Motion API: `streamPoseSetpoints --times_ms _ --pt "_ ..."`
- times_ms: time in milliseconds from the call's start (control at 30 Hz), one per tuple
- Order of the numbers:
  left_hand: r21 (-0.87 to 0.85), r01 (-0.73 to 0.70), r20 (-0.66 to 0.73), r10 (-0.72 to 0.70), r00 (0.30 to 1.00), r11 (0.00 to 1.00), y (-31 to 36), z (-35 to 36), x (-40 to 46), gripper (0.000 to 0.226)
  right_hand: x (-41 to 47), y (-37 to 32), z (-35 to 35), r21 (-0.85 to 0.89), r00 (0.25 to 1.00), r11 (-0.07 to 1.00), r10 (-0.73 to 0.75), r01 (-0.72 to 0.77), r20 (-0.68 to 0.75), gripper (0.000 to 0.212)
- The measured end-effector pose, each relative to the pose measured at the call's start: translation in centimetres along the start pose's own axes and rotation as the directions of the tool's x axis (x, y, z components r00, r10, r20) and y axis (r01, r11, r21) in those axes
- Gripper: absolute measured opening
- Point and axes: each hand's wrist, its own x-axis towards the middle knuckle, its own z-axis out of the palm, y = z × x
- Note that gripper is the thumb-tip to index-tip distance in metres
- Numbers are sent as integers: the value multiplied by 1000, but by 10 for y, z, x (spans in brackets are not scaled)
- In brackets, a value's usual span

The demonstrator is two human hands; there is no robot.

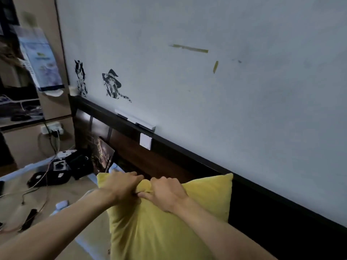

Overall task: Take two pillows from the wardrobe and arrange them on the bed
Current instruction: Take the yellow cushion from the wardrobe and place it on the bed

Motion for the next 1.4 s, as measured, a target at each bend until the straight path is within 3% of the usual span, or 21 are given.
streamPoseSetpoints --times_ms 200,367,433,567,700,767,833,1033,1167,1300,1400 --pt "80 -278 -142 287 947 957 -64 -5 80 25 61 12 16 126 915 906 401 -403 47 74" --pt "99 -403 -209 415 886 910 -98 3 113 25 77 13 28 118 882 879 470 -462 -48 76" --pt "82 -417 -232 424 875 905 -107 12 116 23 71 14 36 128 853 847 522 -516 -14 81" --pt "6 -379 -256 367 894 926 -127 30 114 28 51 17 60 25 755 781 594 -624 276 109" --pt "-12 -394 -260 377 889 919 -135 35 120 32 59 15 69 77 749 747 647 -660 143 73" --pt "-46 -349 -277 324 905 936 -139 34 127 35 74 19 62 93 774 771 633 -630 3 48" --pt "-108 -286 -288 245 926 952 -146 37 138 38 93 30 52 54 791 796 605 -603 -88 36" --pt "-282 -112 -305 22 952 953 -153 86 176 41 150 65 62 -62 813 812 575 -581 -91 40" --pt "-343 -8 -242 -80 967 939 -145 136 207 45 165 82 110 -58 789 788 615 -613 21 49" --pt "-548 40 -181 -165 970 836 -110 189 215 75 149 90 165 -40 708 707 707 -706 13 72" --pt "-628 48 -142 -175 974 777 -81 220 199 92 136 94 177 6 674 680 728 -734 -125 72"
